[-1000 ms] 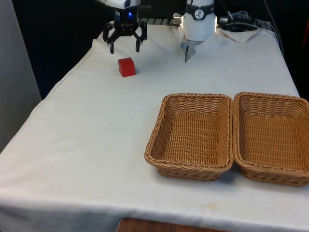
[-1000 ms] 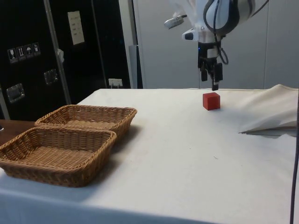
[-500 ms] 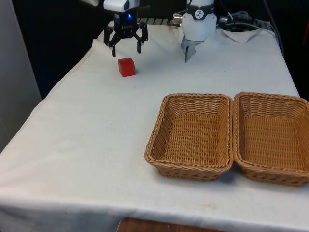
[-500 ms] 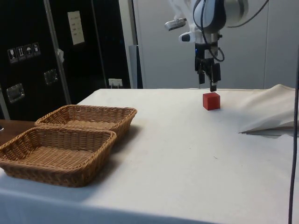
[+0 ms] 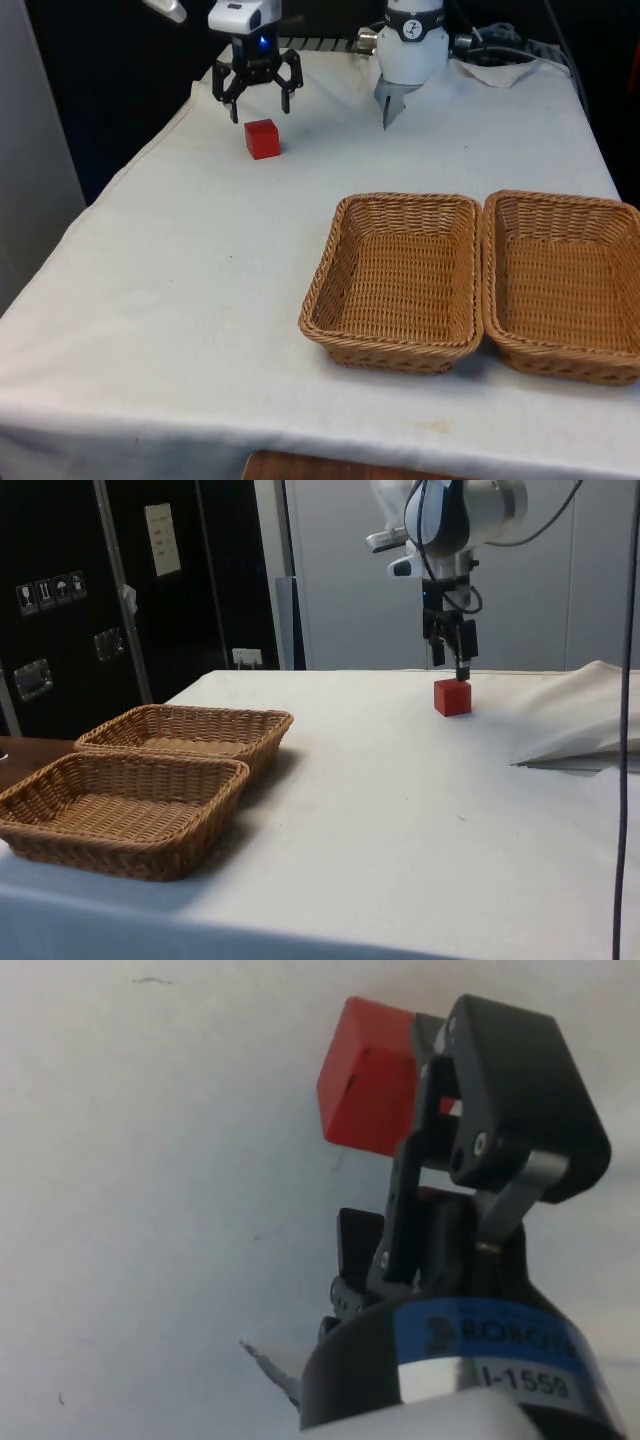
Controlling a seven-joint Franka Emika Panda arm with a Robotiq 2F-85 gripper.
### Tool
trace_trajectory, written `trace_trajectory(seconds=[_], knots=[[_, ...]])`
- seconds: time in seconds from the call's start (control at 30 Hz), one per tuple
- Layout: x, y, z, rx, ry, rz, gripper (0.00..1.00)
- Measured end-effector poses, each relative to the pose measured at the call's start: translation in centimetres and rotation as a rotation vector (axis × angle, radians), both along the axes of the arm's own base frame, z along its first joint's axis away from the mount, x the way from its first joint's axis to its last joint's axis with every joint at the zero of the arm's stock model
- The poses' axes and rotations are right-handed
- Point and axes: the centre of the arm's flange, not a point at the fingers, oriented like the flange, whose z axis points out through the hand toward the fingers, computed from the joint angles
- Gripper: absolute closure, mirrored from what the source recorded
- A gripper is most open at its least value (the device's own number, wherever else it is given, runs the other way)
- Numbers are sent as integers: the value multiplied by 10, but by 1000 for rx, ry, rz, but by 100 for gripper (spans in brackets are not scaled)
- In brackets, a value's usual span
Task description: Pick up the red cube and place it into the right basket.
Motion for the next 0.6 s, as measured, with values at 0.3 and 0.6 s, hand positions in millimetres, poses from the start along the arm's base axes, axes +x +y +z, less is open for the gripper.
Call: trace_trajectory(seconds=[0.3,0.6], knots=[[8,-14,-6,-14,24,-14,0],[5,-13,-18,5,37,-29,0]])
